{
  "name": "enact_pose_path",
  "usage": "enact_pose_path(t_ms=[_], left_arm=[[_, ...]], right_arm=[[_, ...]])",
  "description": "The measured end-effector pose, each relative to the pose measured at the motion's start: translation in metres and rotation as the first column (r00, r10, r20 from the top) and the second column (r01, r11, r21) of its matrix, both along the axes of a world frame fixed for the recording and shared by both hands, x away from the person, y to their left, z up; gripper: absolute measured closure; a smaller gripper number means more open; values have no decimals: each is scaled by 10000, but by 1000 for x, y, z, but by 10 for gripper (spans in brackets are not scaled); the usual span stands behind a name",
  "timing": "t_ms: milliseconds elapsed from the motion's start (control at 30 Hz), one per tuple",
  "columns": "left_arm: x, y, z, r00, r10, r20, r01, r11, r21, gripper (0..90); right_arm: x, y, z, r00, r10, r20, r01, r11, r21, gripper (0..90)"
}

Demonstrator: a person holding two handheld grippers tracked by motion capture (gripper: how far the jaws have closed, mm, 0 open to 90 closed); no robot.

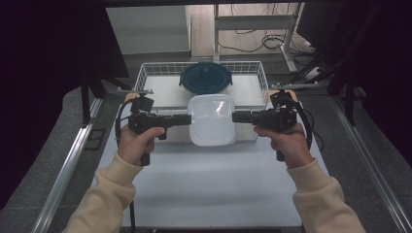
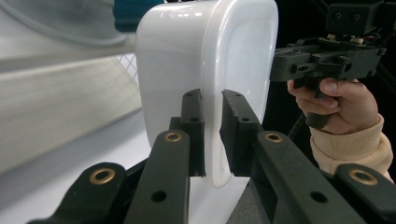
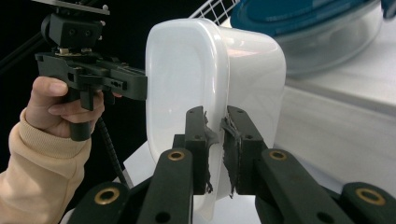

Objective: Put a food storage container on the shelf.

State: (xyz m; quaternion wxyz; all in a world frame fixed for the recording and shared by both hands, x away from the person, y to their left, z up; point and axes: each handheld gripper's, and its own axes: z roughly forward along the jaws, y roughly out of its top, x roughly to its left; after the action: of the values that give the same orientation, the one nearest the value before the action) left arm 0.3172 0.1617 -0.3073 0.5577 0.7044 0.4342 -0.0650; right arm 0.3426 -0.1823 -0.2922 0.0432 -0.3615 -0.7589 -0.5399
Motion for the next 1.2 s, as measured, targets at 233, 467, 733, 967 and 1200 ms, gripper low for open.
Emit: enact_pose_path(t_ms=[233,467,733,967,1200], left_arm=[[10,3,26,9994,181,303,-189,9995,241,802],[29,15,51,9995,219,246,-223,9996,151,801],[61,29,70,9996,262,41,-261,9995,-184,799],[89,34,76,9987,431,-259,-439,9986,-307,796],[120,32,63,9933,468,-1058,-570,9937,-963,801]], right_arm=[[15,6,24,9999,54,105,-54,10000,28,802],[35,14,44,9999,169,13,-170,9994,291,802],[62,26,67,9998,185,-33,-183,9988,460,801],[89,33,77,9994,64,-330,-47,9988,494,802],[120,28,64,9931,-174,-1156,256,9973,695,795]])
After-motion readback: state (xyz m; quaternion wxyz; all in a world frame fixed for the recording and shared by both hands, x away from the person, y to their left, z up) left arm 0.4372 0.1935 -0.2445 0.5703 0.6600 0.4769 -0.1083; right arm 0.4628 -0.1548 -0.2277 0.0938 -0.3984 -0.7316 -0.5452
